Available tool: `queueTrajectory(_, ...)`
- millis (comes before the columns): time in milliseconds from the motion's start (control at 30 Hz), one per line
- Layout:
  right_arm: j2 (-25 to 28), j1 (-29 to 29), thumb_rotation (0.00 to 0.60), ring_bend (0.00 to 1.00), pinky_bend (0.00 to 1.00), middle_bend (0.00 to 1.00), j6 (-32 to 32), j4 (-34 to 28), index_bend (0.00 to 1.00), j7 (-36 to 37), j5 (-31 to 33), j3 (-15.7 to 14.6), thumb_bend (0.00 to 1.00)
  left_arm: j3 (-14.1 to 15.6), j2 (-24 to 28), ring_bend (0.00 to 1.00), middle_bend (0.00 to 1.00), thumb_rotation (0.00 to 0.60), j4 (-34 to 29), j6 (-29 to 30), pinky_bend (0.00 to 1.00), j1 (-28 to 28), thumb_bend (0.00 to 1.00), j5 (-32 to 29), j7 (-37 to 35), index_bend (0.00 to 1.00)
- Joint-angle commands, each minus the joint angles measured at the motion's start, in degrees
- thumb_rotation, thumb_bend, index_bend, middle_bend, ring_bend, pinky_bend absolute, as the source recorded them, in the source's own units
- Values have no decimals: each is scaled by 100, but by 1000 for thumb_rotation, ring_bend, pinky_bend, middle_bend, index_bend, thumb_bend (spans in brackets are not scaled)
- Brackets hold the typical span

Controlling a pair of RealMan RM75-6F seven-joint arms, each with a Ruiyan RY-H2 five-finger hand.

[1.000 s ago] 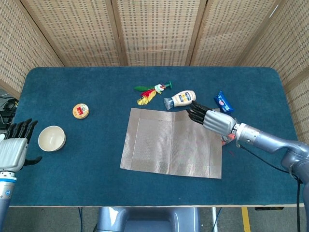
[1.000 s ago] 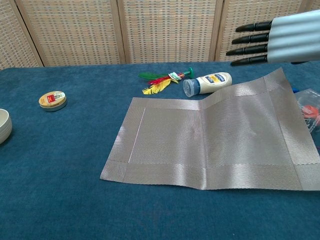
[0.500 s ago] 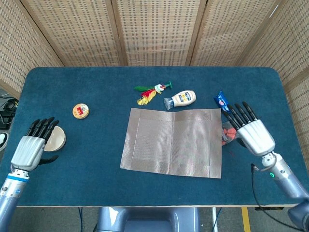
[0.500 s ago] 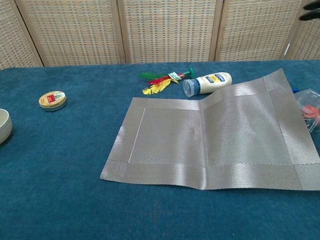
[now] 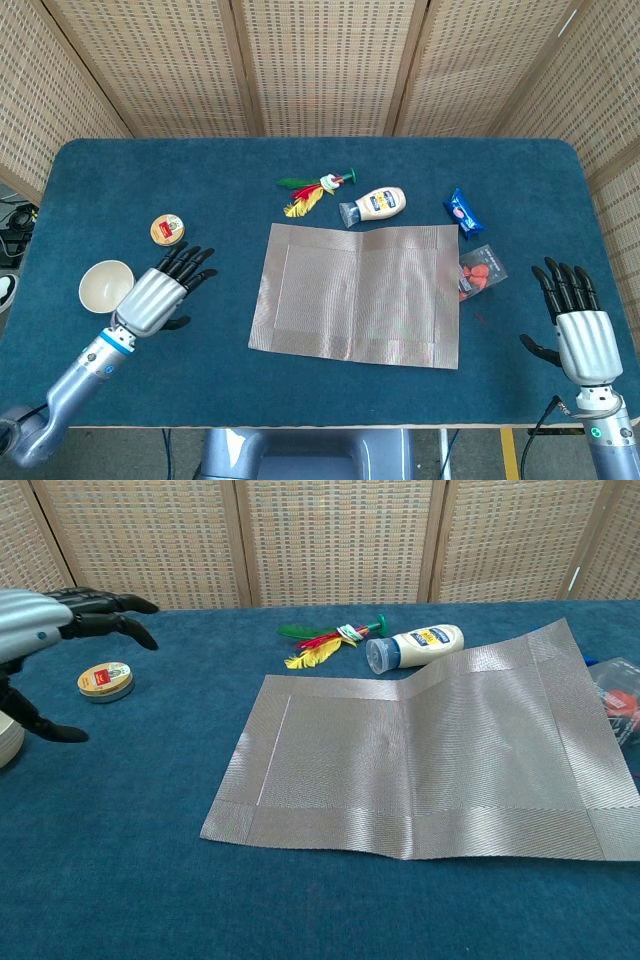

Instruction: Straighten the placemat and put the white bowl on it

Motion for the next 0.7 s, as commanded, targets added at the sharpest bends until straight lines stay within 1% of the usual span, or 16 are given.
queueTrajectory(33,-85,-55,600,0,0,0,-34,46,8,-97,39,53,0,166,-795,0,0,600,1169,-2,0,-574,0,649,-639,228)
queueTrajectory(100,-87,-66,600,0,0,0,-38,68,8,-162,28,100,0,258,-1053,0,0,600,1588,-16,0,-746,0,814,-799,252)
queueTrajectory(167,-112,-78,600,0,0,0,-47,68,9,-114,36,145,0,355,-1200,0,0,600,1859,-62,0,-887,0,938,-939,267)
queueTrajectory(300,-134,-75,600,0,0,0,-117,142,10,-78,78,206,0,492,-1425,0,0,600,2265,-218,0,-1090,0,1073,-1033,257)
queueTrajectory(433,-159,-89,600,0,0,0,-138,204,11,-63,69,268,0,595,-1752,0,0,600,2726,-223,0,-1195,0,1100,-1147,261)
queueTrajectory(700,-170,-128,600,0,0,0,-176,239,13,71,37,358,0,847,-2186,0,0,600,3298,-127,0,-1312,0,1187,-1298,267)
